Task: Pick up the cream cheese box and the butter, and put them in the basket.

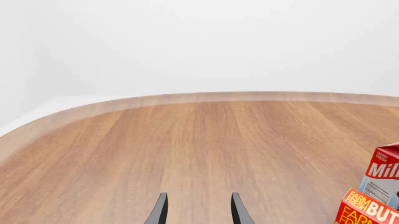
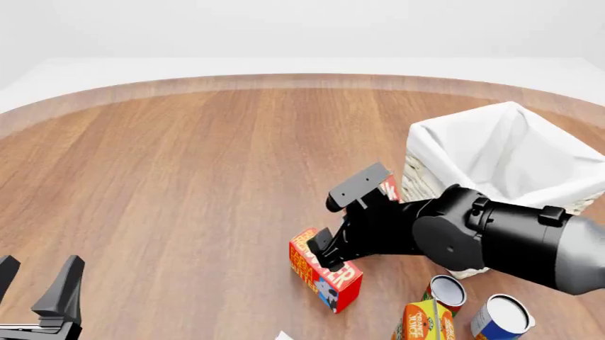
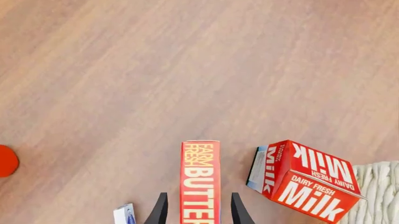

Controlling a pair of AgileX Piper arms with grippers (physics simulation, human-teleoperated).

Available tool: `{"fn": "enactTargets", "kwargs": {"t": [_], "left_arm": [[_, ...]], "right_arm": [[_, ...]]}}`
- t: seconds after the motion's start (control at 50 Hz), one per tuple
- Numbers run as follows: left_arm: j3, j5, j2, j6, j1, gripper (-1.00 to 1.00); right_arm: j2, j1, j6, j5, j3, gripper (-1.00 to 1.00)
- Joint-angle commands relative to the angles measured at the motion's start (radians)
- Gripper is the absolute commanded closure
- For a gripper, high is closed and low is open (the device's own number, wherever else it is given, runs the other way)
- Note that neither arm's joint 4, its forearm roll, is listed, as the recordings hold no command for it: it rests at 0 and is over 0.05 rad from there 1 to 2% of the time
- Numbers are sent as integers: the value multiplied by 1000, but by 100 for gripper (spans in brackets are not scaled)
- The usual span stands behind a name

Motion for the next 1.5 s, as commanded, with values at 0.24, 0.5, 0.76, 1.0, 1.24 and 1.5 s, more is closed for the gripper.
{"fn": "enactTargets", "kwargs": {"t": [0.24,0.5,0.76,1.0,1.24,1.5], "left_arm": [[0,0,0,0,0,-100],[0,0,0,0,0,-100],[0,0,0,0,0,-100],[0,0,0,0,0,-100],[0,0,0,0,0,-100],[0,0,0,0,0,-100]], "right_arm": [[67,6,14,-36,9,-100],[85,-15,16,-56,22,-100],[100,-8,28,-76,38,-100],[111,0,44,-101,62,-100],[114,-5,49,-108,72,-100],[146,1,50,-130,79,-100]]}}
